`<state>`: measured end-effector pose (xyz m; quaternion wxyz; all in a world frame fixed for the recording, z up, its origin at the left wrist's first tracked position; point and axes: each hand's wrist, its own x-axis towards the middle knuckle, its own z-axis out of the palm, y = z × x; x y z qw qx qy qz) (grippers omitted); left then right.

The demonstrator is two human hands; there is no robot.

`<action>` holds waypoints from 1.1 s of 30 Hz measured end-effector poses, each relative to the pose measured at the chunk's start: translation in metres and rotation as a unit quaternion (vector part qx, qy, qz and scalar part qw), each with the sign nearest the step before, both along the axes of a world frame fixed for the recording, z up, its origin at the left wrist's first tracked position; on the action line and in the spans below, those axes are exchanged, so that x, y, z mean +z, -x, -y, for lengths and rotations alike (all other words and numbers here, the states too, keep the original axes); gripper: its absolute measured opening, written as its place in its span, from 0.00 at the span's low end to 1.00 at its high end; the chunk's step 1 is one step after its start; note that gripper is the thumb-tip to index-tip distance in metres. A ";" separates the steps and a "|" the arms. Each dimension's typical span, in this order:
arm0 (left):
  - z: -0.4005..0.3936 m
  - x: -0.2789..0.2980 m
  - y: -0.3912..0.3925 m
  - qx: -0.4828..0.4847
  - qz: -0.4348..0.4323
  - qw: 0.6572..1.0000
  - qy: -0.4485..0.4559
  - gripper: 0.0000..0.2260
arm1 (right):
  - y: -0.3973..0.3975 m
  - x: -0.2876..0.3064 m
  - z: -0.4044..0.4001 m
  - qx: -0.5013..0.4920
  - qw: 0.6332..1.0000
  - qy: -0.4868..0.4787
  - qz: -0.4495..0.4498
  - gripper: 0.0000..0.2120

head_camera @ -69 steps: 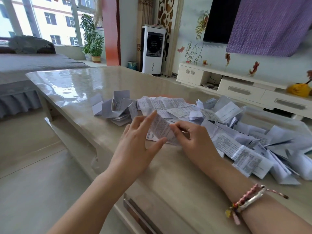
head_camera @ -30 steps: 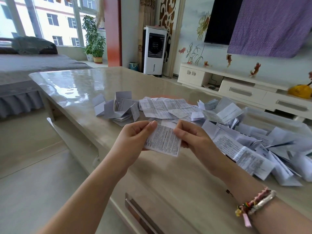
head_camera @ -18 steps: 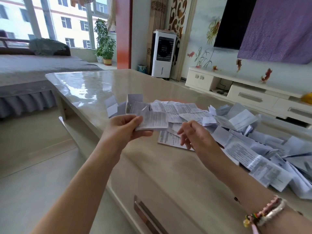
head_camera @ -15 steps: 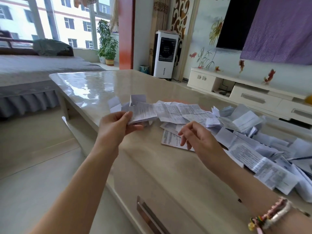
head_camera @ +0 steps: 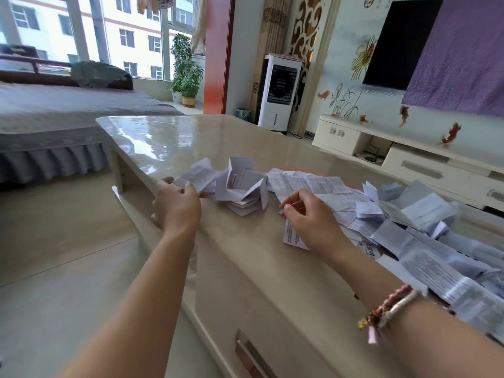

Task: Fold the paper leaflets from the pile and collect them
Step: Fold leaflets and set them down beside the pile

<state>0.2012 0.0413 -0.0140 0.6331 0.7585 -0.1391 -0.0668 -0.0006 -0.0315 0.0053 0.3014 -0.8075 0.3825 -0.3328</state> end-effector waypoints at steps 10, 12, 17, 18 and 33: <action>0.018 -0.021 0.011 -0.010 0.126 0.985 -0.121 0.18 | -0.012 -0.006 0.017 -0.034 0.997 0.062 0.007 0.04; 0.019 -0.022 0.011 -0.004 0.127 0.986 -0.108 0.19 | -0.011 -0.008 0.029 -0.069 0.994 0.089 -0.013 0.04; 0.016 -0.025 0.013 -0.017 0.128 0.987 -0.094 0.22 | -0.010 -0.006 0.055 -0.130 0.974 0.122 -0.141 0.13; 0.016 -0.025 0.014 -0.017 0.129 0.987 -0.092 0.22 | -0.011 -0.006 0.057 -0.128 0.972 0.126 -0.154 0.16; -0.012 0.000 0.026 -0.020 0.171 0.983 -0.068 0.25 | -0.009 0.005 0.050 -0.134 0.987 0.076 -0.041 0.16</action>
